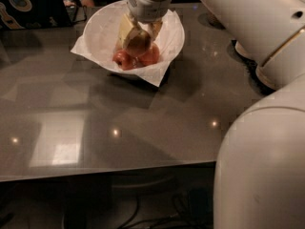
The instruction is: Pick apple from white bowl
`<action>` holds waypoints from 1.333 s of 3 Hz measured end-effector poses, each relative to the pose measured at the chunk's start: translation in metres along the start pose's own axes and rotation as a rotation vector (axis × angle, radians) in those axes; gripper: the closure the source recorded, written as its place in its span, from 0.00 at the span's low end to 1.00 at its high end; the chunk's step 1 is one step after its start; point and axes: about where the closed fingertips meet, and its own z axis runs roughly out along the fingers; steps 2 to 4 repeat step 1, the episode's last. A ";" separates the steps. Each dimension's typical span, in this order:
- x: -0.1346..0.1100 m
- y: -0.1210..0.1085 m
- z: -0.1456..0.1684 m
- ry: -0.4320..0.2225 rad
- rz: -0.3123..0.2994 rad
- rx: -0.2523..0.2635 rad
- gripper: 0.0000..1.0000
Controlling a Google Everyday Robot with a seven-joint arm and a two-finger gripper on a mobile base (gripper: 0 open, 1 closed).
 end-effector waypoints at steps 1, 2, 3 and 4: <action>-0.013 -0.005 -0.035 -0.051 -0.076 -0.017 1.00; -0.013 -0.005 -0.035 -0.051 -0.076 -0.017 1.00; -0.013 -0.005 -0.035 -0.051 -0.076 -0.017 1.00; -0.013 -0.005 -0.035 -0.051 -0.076 -0.017 1.00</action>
Offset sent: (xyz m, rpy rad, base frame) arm 0.0000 0.0000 0.0000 0.0000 0.0000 0.0000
